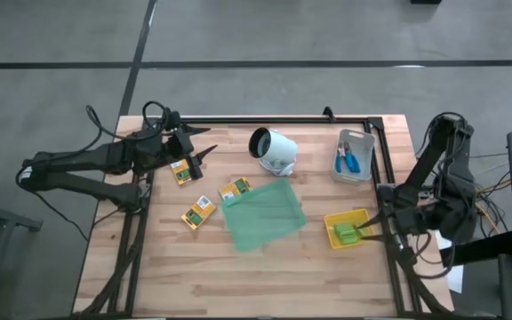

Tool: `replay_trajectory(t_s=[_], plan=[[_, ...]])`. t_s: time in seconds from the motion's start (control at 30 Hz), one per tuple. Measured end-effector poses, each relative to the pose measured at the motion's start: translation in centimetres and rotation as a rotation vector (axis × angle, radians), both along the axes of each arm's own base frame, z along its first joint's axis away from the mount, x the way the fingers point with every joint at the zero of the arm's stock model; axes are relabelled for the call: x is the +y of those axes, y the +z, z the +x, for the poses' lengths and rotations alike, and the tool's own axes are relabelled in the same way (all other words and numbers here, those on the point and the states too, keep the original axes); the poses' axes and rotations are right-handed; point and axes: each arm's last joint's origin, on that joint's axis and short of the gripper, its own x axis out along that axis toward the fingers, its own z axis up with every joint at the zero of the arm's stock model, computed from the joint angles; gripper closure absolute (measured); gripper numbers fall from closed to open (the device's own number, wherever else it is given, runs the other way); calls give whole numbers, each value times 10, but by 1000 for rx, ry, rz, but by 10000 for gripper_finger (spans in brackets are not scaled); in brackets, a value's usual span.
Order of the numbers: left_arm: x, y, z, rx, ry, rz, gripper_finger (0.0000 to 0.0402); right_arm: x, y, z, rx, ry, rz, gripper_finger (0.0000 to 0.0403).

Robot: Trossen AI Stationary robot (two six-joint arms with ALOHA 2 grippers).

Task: Pick & Place School Supplies
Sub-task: Adjust the green bin

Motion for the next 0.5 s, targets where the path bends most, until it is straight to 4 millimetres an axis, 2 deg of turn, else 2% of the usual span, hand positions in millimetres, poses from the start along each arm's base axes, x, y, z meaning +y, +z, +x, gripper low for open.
replay_trajectory(t_s=[0.23, 0.5], plan=[[0, 0, 0, 0, 0, 0, 165, -8, -4, 6, -100, 77, -14, 291], [0, 0, 0, 0, -1, 0, 165, -26, -18, 24, -148, 122, 21, 291]])
